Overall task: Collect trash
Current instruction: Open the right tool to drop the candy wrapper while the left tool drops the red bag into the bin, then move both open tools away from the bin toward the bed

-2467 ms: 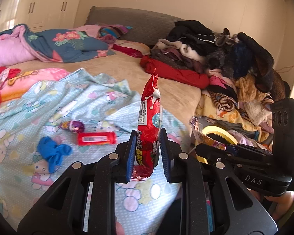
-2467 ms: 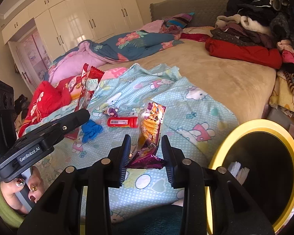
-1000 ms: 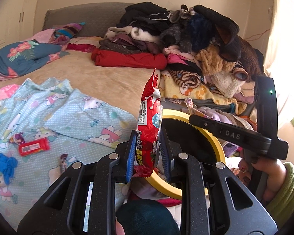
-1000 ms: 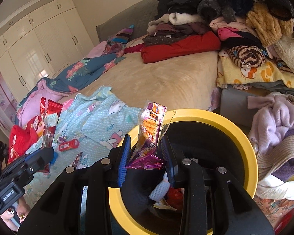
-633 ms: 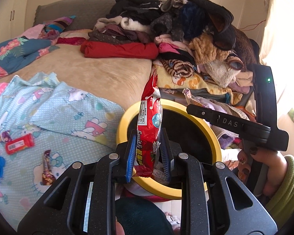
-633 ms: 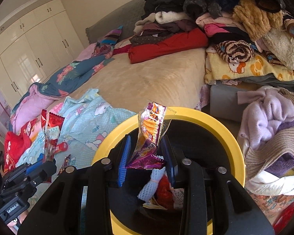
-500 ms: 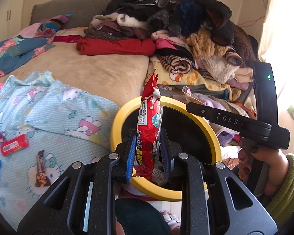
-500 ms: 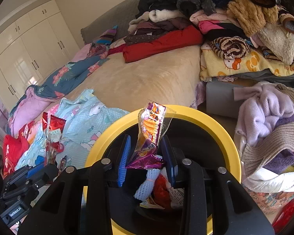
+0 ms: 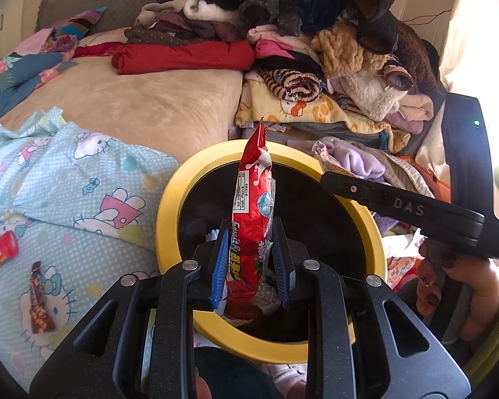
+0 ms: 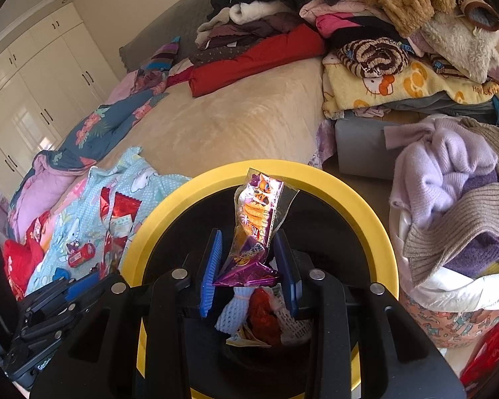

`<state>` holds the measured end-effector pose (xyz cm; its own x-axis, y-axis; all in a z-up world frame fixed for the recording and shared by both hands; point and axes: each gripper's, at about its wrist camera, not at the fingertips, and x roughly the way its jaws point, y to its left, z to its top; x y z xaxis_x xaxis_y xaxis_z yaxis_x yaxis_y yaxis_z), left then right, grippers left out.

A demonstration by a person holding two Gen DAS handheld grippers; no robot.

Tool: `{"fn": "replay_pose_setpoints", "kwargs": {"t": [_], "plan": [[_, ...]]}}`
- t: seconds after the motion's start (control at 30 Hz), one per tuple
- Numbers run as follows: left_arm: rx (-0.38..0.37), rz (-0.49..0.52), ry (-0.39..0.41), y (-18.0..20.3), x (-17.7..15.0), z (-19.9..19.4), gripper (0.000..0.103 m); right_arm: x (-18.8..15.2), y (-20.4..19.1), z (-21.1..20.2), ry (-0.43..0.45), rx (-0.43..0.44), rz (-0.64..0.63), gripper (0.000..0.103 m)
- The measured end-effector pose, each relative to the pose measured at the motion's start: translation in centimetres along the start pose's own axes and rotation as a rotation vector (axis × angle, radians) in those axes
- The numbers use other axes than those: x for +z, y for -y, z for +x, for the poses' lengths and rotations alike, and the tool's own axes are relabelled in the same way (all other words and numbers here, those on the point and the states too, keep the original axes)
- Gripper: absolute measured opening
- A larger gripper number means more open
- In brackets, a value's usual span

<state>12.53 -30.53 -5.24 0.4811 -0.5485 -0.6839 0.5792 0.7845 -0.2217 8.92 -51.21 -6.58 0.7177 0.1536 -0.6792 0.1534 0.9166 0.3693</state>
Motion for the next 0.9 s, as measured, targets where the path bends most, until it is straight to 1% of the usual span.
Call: {"fn": "replay_pose_setpoints", "kwargs": {"t": [0.23, 0.3, 0.37, 0.4, 0.43, 0.47, 0.5, 0.53, 0.57, 0.63, 0.7, 0.8, 0.83, 0.87, 0.9], "plan": [[-0.003, -0.015, -0.025, -0.6, 0.3, 1.6, 0.017, -0.2, 0.4, 0.6, -0.017, -0.002, 0.011, 0.032], [-0.006, -0.019, -0.023, -0.7, 0.5, 1.7, 0.017, -0.2, 0.6, 0.6, -0.021, 0.001, 0.014, 0.033], [-0.013, -0.027, -0.003, -0.8, 0.5, 1.4, 0.018, -0.2, 0.6, 0.6, -0.02, 0.006, 0.017, 0.033], [-0.012, -0.03, 0.006, -0.9, 0.5, 1.2, 0.022, -0.2, 0.6, 0.5, -0.018, 0.008, 0.017, 0.033], [-0.012, -0.037, 0.013, -1.1, 0.6, 1.0, 0.026, -0.1, 0.6, 0.4, -0.015, 0.007, 0.015, 0.037], [-0.012, -0.044, 0.017, -1.3, 0.6, 0.9, 0.033, -0.1, 0.7, 0.3, -0.011, 0.006, 0.015, 0.041], [-0.008, -0.054, 0.026, -1.5, 0.6, 0.6, 0.039, -0.1, 0.7, 0.3, -0.007, 0.004, 0.019, 0.049], [-0.003, -0.06, 0.035, -1.7, 0.6, 0.3, 0.043, -0.1, 0.8, 0.2, -0.002, 0.003, 0.025, 0.052], [0.0, -0.063, 0.041, -1.9, 0.7, 0.0, 0.05, -0.1, 0.9, 0.0, 0.005, 0.002, 0.033, 0.052], [0.012, -0.062, 0.062, -2.1, 0.8, -0.8, 0.058, -0.2, 1.0, -0.2, 0.012, -0.002, 0.034, 0.054], [0.025, -0.061, 0.083, -2.5, 0.9, -1.7, 0.077, -0.3, 0.8, -0.4, 0.023, -0.006, 0.031, 0.055], [0.038, -0.075, 0.114, -3.1, 0.9, -3.1, 0.084, -0.3, 0.1, -0.8, 0.046, -0.005, 0.013, 0.057], [0.051, -0.082, 0.124, -3.4, 0.9, -3.6, 0.086, -0.3, -0.2, -0.9, 0.054, -0.005, 0.006, 0.061], [0.06, -0.087, 0.131, -3.6, 0.9, -3.9, 0.091, -0.3, -0.6, -1.1, 0.065, -0.003, -0.003, 0.062], [0.072, -0.09, 0.142, -3.8, 0.8, -4.3, 0.091, -0.3, -0.9, -1.3, 0.073, -0.004, -0.01, 0.064]]}}
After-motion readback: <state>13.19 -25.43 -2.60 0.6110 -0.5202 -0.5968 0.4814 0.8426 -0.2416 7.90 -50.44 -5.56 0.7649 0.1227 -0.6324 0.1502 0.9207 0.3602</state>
